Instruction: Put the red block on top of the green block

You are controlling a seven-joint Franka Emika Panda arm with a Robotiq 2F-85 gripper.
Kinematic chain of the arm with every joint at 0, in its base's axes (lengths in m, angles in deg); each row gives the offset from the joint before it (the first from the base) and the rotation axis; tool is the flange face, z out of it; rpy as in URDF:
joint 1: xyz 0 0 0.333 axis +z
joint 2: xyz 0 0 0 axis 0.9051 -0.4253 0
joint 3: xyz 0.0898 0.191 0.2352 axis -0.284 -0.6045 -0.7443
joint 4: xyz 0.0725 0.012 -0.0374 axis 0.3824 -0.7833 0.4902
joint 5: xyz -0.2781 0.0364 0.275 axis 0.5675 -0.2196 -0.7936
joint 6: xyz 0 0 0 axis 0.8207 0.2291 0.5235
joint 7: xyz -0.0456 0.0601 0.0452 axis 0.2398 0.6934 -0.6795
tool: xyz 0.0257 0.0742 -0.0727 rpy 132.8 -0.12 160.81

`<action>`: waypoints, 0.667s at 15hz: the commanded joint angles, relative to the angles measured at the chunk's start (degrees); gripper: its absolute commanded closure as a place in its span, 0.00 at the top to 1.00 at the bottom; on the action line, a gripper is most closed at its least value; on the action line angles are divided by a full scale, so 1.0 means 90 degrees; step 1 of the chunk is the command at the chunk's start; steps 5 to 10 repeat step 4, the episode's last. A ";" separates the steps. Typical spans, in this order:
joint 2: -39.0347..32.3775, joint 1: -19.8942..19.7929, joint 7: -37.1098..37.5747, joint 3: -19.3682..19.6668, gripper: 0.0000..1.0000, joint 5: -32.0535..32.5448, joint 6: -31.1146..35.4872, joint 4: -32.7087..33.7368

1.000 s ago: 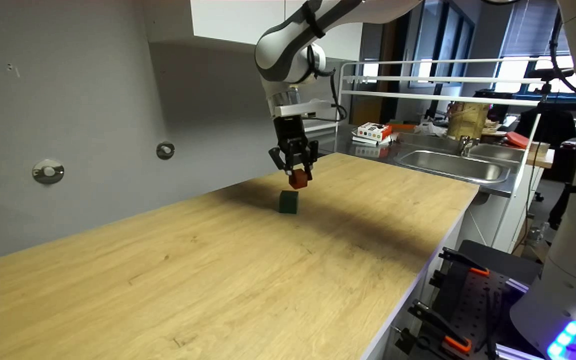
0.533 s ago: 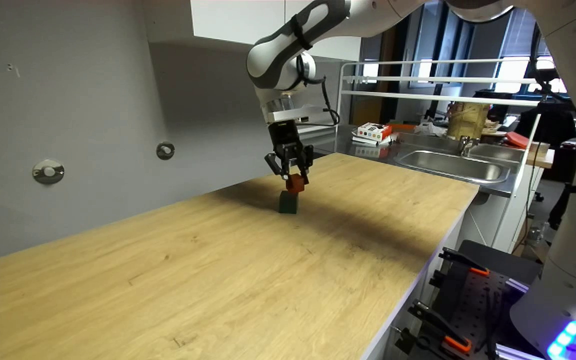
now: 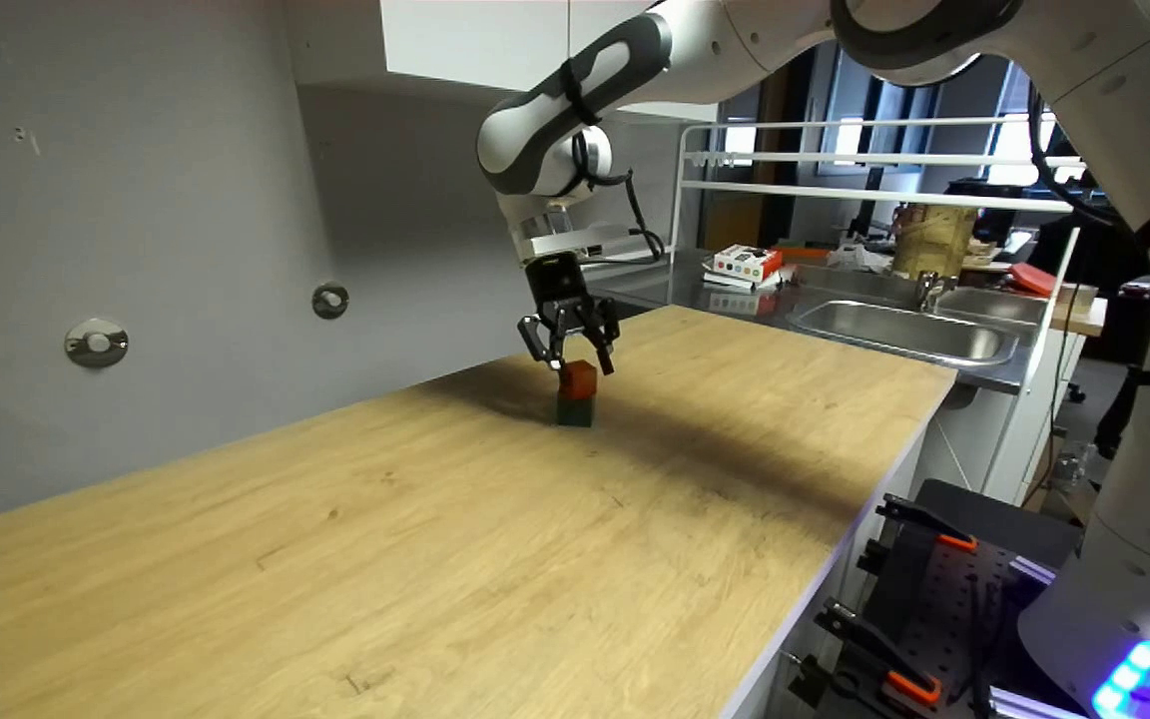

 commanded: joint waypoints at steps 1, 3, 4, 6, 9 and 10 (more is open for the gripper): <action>-0.0322 -0.0047 -0.0094 -0.0040 0.95 -0.0073 -0.0434 0.0619; -0.0332 -0.0026 -0.0142 -0.0039 1.00 -0.0029 -0.0474 0.0701; -0.0318 -0.0012 -0.0156 -0.0038 1.00 -0.0012 -0.0475 0.0731; -0.0318 -0.0012 -0.0156 -0.0038 1.00 -0.0012 -0.0475 0.0731; -0.0318 -0.0012 -0.0156 -0.0038 1.00 -0.0012 -0.0475 0.0731; -0.0318 -0.0012 -0.0156 -0.0038 1.00 -0.0012 -0.0475 0.0731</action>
